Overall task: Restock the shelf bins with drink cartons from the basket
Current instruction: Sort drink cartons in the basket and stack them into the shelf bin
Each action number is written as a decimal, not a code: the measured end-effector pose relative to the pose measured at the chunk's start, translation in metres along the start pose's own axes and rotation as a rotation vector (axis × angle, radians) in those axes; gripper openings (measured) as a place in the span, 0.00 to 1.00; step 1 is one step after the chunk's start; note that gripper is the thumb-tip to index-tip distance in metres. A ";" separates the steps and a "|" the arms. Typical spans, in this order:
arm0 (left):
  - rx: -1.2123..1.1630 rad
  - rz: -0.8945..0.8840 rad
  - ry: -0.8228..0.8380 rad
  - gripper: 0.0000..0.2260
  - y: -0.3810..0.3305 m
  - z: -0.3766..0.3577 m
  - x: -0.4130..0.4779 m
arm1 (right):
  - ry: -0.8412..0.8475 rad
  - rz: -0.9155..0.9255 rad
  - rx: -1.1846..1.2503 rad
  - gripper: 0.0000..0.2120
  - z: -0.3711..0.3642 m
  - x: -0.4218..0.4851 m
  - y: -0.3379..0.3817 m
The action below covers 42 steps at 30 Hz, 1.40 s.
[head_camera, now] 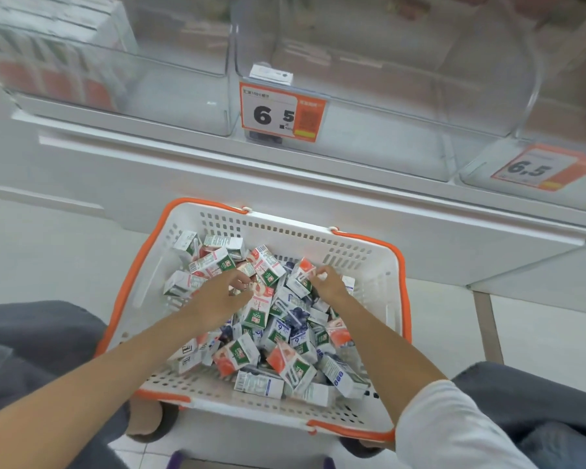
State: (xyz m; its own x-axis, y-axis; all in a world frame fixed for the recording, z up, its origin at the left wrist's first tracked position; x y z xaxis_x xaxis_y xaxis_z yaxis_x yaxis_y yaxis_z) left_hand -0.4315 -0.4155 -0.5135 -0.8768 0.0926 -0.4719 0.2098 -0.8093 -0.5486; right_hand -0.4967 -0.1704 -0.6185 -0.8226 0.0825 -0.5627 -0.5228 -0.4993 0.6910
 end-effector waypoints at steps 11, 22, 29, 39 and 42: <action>0.003 0.024 0.074 0.13 0.011 -0.024 0.007 | -0.233 -0.033 -0.023 0.09 0.023 0.011 -0.020; 0.009 0.043 0.095 0.14 0.004 -0.028 0.010 | 0.047 0.045 -0.065 0.22 -0.003 0.012 0.003; 0.014 0.069 0.069 0.12 0.012 -0.024 0.006 | 0.015 0.077 -0.155 0.24 -0.043 -0.012 0.022; -0.691 0.328 0.249 0.17 0.012 -0.021 0.000 | 0.106 0.191 0.516 0.28 -0.029 -0.077 0.076; -0.926 0.344 0.360 0.16 0.006 -0.026 0.000 | 0.525 0.170 0.612 0.25 -0.055 -0.094 0.099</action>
State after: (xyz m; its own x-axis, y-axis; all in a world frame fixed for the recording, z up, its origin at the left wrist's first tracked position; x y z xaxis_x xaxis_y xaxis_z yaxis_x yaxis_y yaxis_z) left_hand -0.4184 -0.4054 -0.5348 -0.5588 0.2314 -0.7964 0.8052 -0.0786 -0.5878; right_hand -0.4591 -0.2752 -0.5225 -0.7692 -0.4413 -0.4622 -0.5547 0.1020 0.8258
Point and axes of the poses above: each hand's wrist, its own x-axis towards the middle knuckle, its own z-axis out of the back of the hand, y = z × x, the point moved 9 cm from there along x, towards the middle knuckle, and after that the axes turned 13 degrees about x, right-handed, at the moved point
